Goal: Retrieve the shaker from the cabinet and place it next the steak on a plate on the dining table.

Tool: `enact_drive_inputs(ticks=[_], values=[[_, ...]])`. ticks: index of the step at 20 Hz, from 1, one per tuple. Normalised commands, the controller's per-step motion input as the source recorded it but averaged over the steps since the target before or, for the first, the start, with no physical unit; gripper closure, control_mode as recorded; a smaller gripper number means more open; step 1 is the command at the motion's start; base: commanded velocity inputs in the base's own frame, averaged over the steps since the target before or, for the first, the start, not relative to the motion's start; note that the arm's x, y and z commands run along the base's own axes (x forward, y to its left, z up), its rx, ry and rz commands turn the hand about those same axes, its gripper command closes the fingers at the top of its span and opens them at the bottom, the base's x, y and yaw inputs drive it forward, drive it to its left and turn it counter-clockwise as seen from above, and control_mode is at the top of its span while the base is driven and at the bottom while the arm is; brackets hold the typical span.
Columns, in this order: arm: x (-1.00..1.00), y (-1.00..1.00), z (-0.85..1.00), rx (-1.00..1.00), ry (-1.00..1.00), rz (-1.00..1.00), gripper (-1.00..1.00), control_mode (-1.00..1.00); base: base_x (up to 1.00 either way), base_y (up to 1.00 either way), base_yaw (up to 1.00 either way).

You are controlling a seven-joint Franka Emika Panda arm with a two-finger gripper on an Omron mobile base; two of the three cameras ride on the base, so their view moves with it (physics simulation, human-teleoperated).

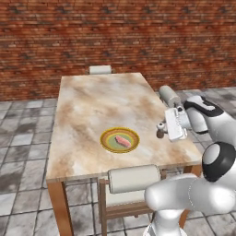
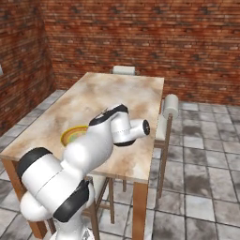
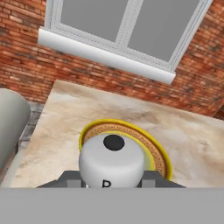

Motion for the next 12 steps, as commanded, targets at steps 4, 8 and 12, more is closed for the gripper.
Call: enact_drive_inputs(ticks=[4, 8, 12], values=[[0.31, 0.0, -0.1, 0.0, 0.0, 0.01, 1.0, -1.0, 0.0, 0.0, 0.0], [0.3, 0.0, -0.09, 0.02, 0.0, 0.01, 1.0, -1.0, 0.0, 0.0, 0.0], [0.19, 0.0, -0.12, 0.06, 0.0, 0.06, 1.0, -1.0, 0.0, 0.0, 0.0]])
